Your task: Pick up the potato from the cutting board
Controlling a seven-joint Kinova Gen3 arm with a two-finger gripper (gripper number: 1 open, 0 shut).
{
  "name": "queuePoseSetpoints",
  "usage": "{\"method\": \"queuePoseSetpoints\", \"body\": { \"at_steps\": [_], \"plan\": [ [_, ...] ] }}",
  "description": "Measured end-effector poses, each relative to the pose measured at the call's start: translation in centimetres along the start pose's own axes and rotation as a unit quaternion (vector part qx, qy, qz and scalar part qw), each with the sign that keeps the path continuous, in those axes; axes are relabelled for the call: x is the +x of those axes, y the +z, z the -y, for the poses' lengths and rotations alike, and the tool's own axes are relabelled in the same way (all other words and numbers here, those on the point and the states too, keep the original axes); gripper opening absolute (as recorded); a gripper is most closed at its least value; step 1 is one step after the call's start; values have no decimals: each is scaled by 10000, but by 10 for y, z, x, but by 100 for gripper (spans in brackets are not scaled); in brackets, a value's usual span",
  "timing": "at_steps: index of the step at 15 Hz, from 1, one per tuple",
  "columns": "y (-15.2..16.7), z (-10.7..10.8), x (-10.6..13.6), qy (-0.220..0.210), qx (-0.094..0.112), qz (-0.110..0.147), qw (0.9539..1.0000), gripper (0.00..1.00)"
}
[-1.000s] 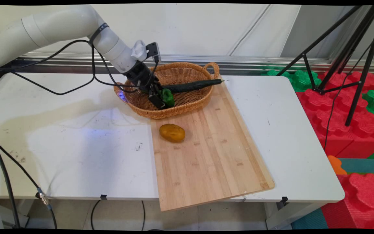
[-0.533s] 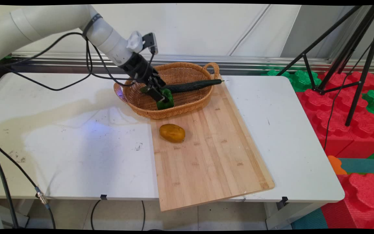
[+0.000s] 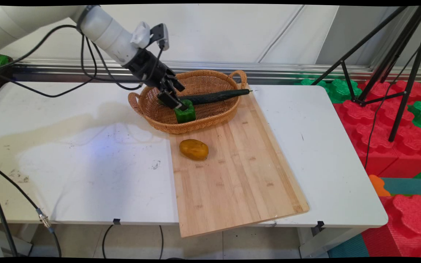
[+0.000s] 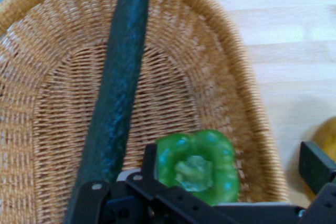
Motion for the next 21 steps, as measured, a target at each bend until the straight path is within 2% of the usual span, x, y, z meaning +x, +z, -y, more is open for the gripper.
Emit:
{"method": "queuePoseSetpoints", "body": {
  "at_steps": [5,10,15,21],
  "plan": [
    [-21,-22,-2,56,-138,-27,9999,100],
    [-31,-52,-8,71,-296,55,9995,100],
    [-25,-73,-6,-36,-316,150,9994,100],
    [-4,-92,-3,-242,-240,357,9988,100]
  ]
}}
